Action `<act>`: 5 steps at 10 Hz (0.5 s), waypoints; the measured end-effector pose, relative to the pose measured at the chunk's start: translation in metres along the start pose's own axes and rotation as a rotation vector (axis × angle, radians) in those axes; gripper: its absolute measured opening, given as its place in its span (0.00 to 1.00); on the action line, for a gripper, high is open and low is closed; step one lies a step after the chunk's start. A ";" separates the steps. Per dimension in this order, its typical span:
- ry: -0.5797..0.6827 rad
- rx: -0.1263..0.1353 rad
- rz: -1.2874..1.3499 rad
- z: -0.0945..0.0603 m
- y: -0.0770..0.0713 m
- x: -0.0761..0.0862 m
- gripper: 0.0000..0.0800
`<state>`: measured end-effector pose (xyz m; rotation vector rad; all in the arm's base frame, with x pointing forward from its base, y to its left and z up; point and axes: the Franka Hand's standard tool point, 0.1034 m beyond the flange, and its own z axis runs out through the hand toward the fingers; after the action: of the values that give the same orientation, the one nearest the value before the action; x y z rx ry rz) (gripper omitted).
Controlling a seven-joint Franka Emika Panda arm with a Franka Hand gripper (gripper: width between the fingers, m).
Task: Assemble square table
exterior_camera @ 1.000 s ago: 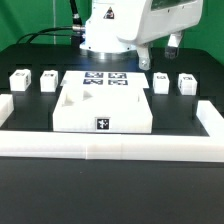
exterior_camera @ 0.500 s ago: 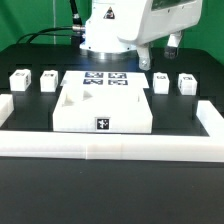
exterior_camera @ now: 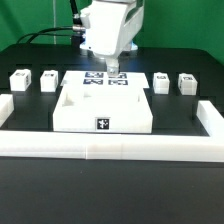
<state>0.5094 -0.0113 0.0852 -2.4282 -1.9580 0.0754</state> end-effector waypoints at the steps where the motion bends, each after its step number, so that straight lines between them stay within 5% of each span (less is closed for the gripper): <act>1: 0.002 -0.001 -0.092 0.005 -0.004 -0.007 0.81; 5: 0.001 0.000 -0.128 0.005 -0.003 -0.007 0.81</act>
Offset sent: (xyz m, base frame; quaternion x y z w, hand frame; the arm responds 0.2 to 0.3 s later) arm 0.0000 0.0000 0.0000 0.0000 0.0000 0.0000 1.0000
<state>0.5043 -0.0177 0.0805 -2.2947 -2.1069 0.0715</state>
